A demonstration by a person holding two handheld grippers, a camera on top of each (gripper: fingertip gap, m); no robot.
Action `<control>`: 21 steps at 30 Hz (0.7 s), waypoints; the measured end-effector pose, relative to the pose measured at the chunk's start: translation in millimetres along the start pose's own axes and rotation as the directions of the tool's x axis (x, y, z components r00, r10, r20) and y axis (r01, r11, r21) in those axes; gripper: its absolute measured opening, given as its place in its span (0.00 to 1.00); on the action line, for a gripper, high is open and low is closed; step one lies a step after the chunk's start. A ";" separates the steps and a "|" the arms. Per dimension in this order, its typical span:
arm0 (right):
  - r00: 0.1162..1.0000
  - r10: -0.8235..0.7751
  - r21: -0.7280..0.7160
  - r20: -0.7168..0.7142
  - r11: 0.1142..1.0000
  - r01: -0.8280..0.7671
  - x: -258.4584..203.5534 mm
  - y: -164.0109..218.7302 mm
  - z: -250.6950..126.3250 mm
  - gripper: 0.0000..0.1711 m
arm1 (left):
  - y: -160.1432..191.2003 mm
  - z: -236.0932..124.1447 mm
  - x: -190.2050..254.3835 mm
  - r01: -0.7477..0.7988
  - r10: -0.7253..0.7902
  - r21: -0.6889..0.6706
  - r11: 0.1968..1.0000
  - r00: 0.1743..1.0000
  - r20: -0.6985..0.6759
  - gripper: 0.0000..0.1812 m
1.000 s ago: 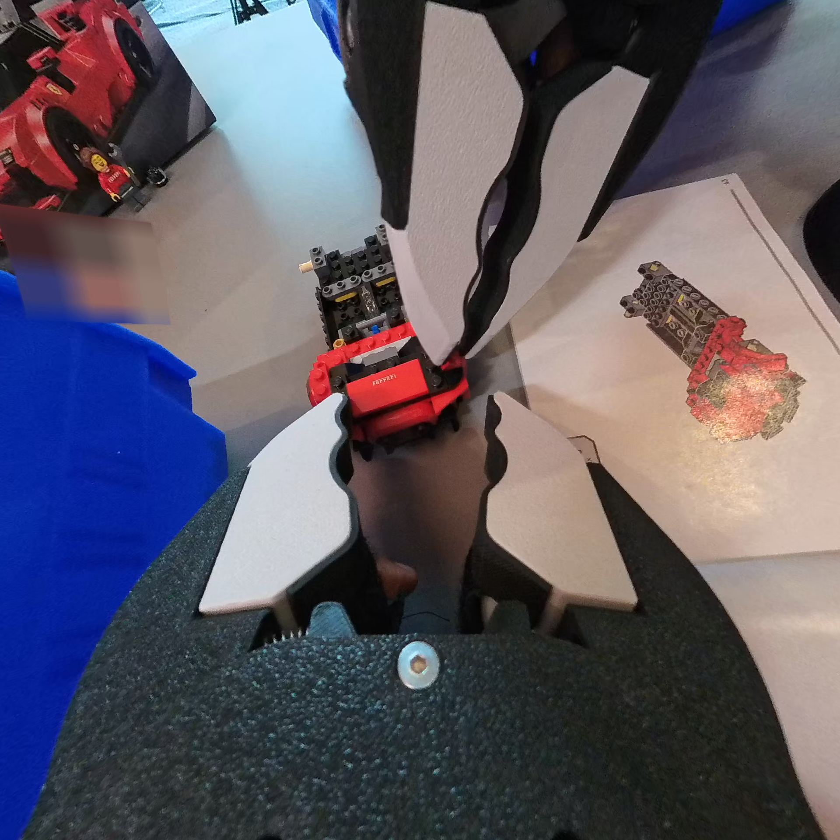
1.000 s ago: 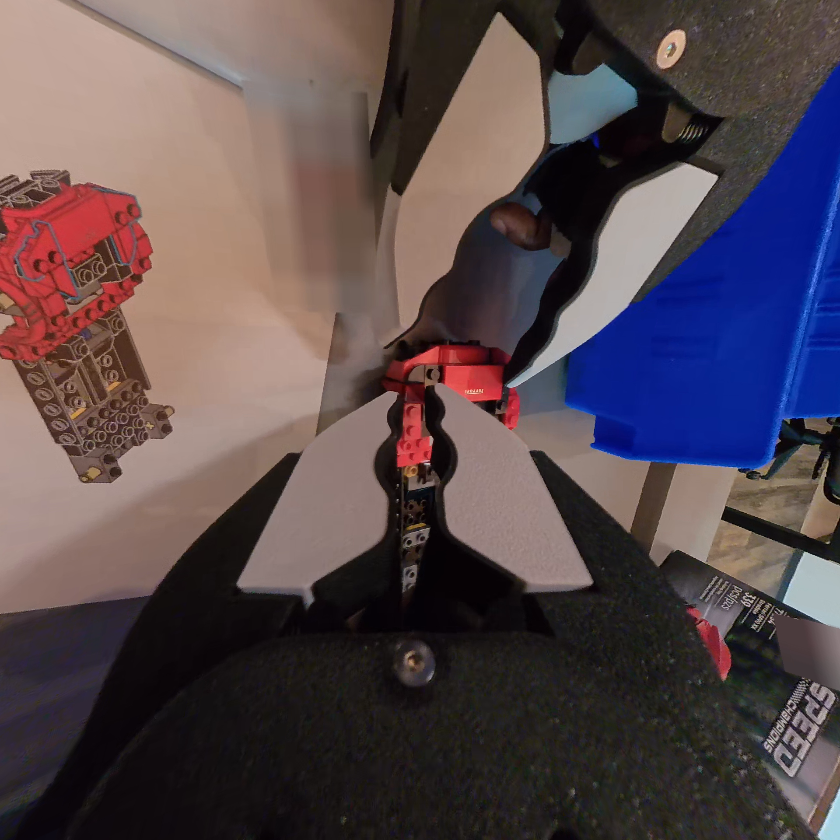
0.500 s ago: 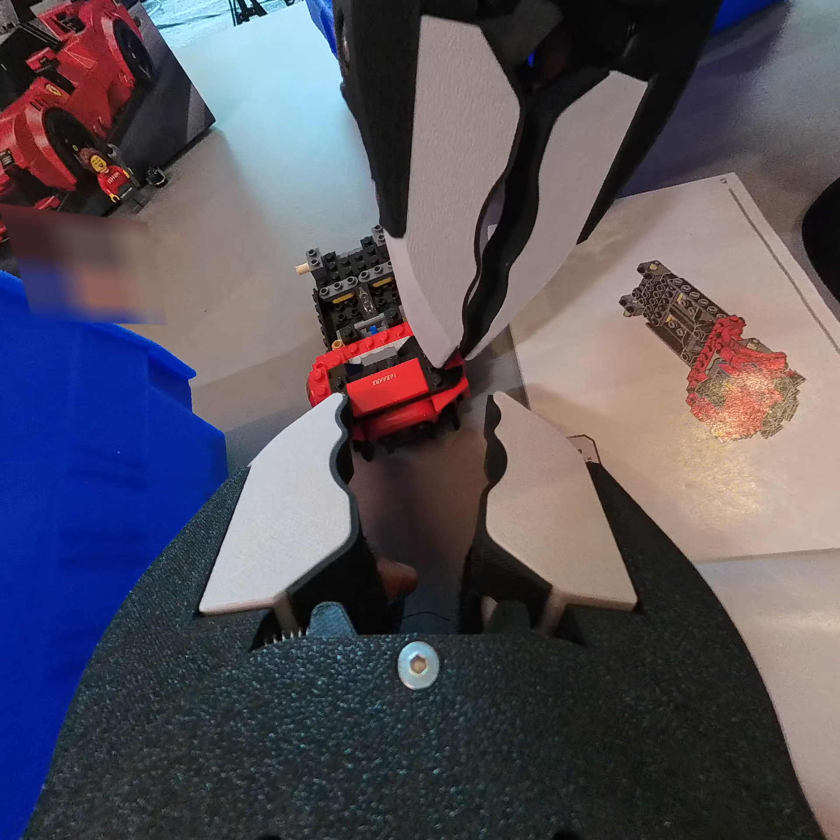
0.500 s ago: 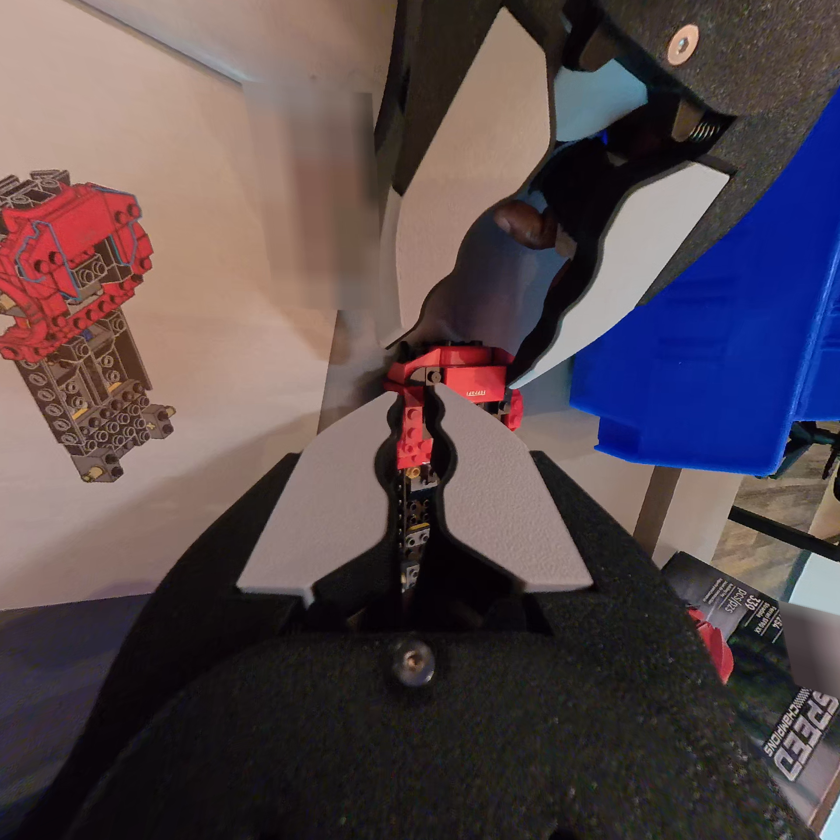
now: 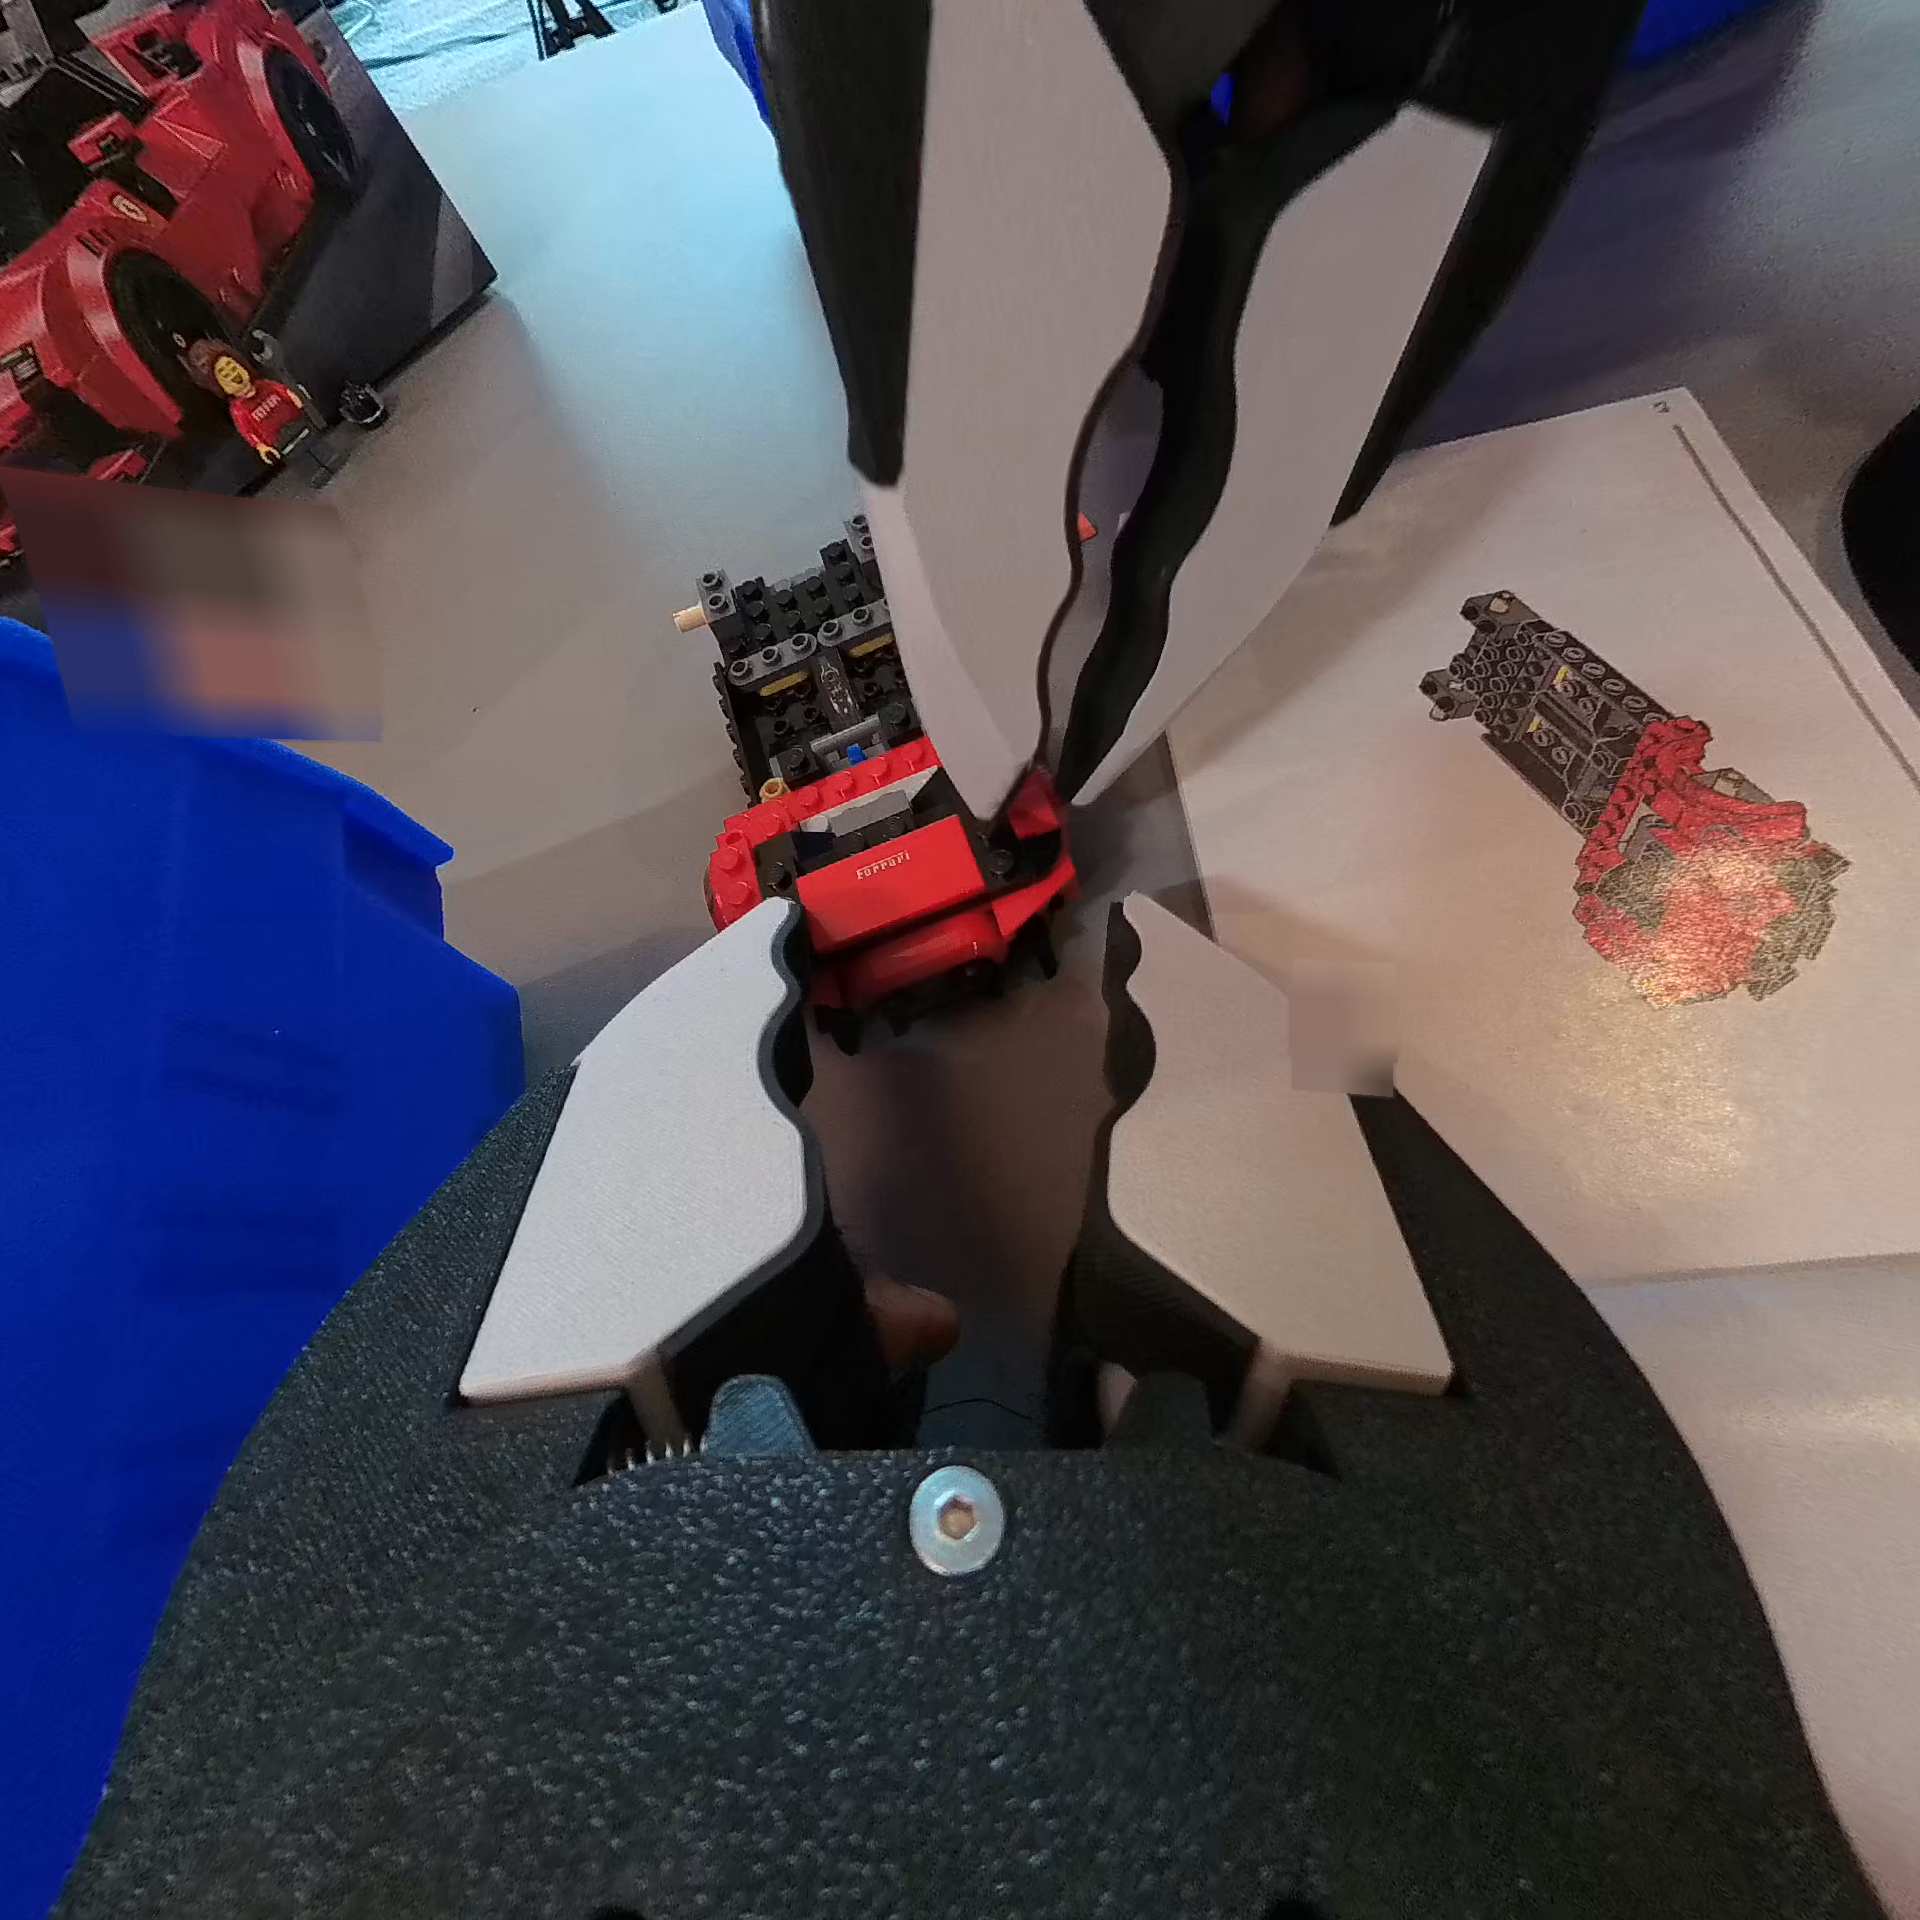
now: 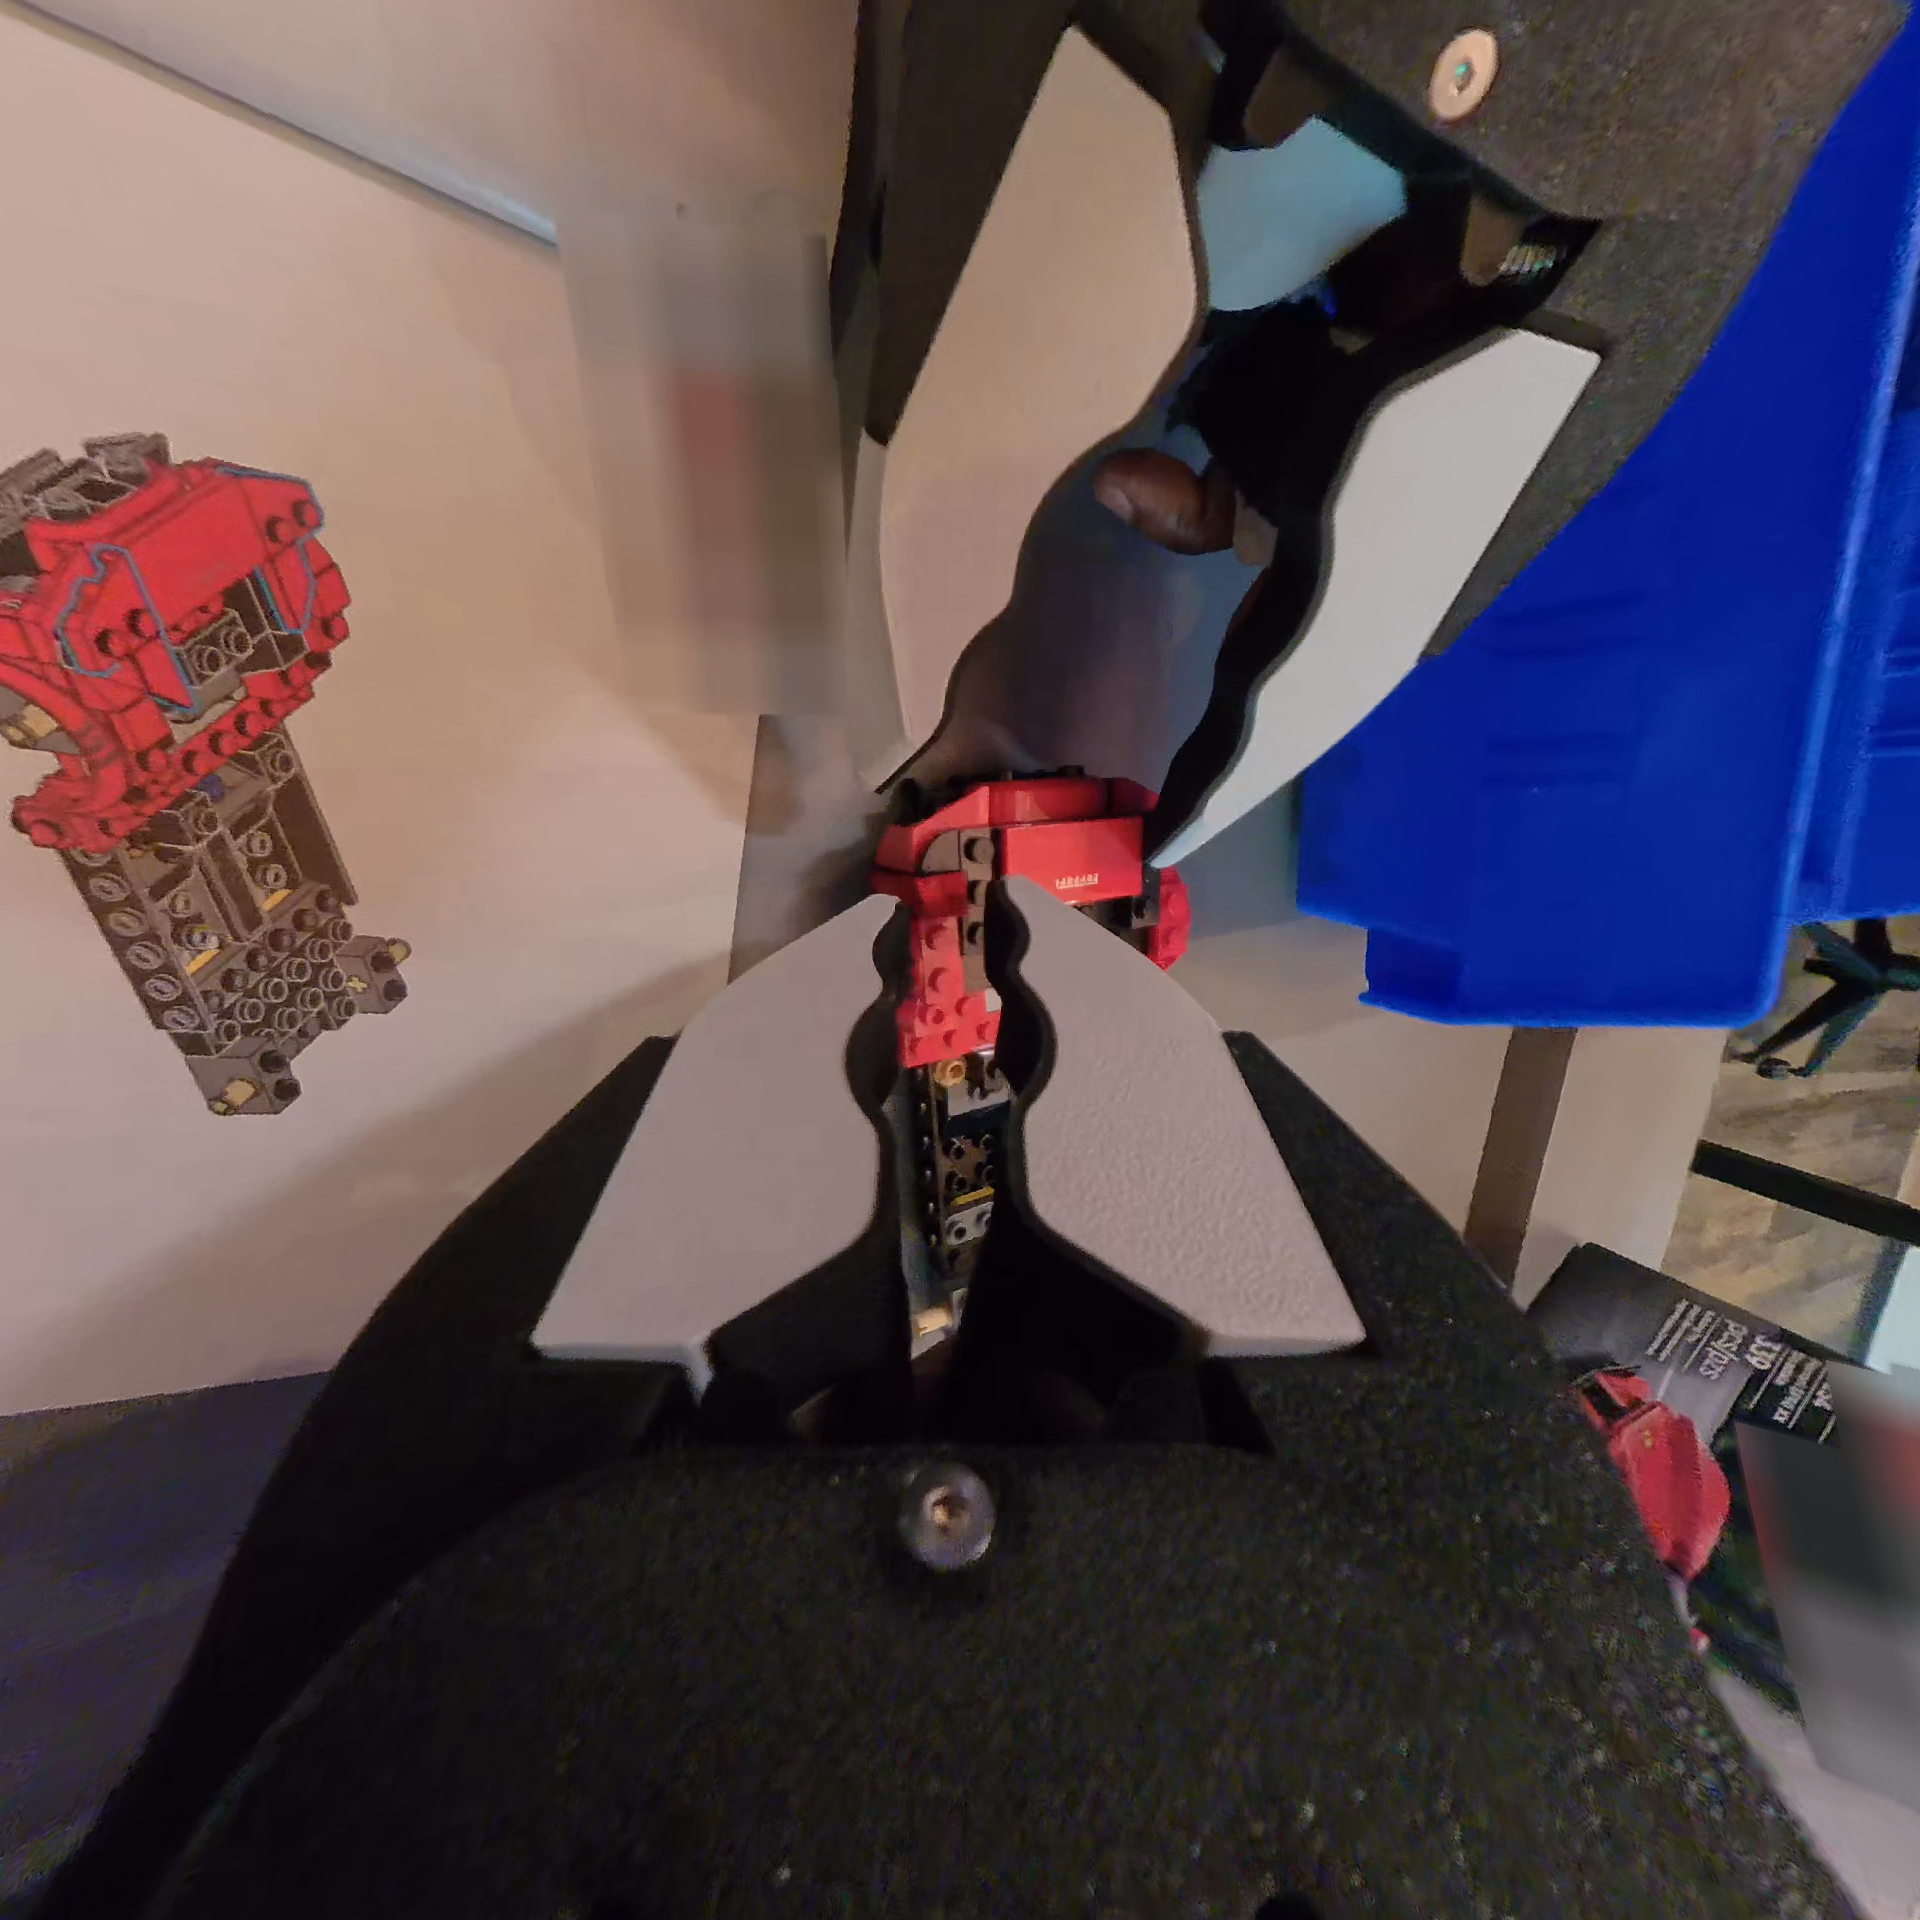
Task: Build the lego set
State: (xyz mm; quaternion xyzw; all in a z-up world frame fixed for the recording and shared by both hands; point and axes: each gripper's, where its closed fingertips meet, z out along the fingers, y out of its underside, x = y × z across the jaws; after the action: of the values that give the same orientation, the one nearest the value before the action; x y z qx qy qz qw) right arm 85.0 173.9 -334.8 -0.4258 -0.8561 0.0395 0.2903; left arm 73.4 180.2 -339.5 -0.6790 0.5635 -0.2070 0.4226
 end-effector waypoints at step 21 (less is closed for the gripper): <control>0.931 0.319 -0.007 0.179 0.946 -0.323 -1.6 -0.1 2.2 0.00 | 1.0 -1.3 -1.8 0.000 0.000 0.000 1.000 1.000 0.014 0.26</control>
State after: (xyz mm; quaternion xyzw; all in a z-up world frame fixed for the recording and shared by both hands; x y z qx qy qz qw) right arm 84.5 173.0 -337.3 -0.5514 -0.7969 0.1340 0.2072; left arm 71.3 181.5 -339.3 -0.6804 0.5605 -0.2025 0.4265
